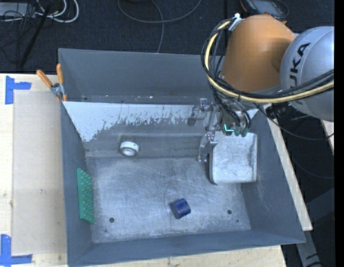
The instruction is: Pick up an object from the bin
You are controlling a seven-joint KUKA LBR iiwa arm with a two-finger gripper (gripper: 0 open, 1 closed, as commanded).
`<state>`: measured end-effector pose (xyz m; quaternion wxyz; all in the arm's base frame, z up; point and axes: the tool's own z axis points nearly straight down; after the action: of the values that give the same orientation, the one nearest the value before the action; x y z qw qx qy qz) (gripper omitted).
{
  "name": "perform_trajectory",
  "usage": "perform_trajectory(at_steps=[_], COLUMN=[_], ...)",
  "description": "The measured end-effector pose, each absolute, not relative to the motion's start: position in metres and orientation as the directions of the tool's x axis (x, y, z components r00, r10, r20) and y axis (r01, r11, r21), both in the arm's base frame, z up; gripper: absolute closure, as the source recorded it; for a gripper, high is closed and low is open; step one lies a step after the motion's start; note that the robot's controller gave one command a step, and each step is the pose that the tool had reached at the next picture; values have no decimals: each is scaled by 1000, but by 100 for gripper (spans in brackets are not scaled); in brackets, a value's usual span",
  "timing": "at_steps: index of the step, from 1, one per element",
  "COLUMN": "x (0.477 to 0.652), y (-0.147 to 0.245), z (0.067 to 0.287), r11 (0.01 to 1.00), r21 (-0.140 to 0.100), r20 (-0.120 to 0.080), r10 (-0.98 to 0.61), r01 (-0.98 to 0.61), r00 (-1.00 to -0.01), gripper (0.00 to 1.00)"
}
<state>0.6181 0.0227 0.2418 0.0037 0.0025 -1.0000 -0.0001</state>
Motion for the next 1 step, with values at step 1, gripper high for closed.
perform_trajectory(at_steps=[1], x=[532], y=[22], z=[112], r11=[1000], r21=[0], r20=[14], r10=[-13], r01=[-13], r00=[-1000], gripper=[0])
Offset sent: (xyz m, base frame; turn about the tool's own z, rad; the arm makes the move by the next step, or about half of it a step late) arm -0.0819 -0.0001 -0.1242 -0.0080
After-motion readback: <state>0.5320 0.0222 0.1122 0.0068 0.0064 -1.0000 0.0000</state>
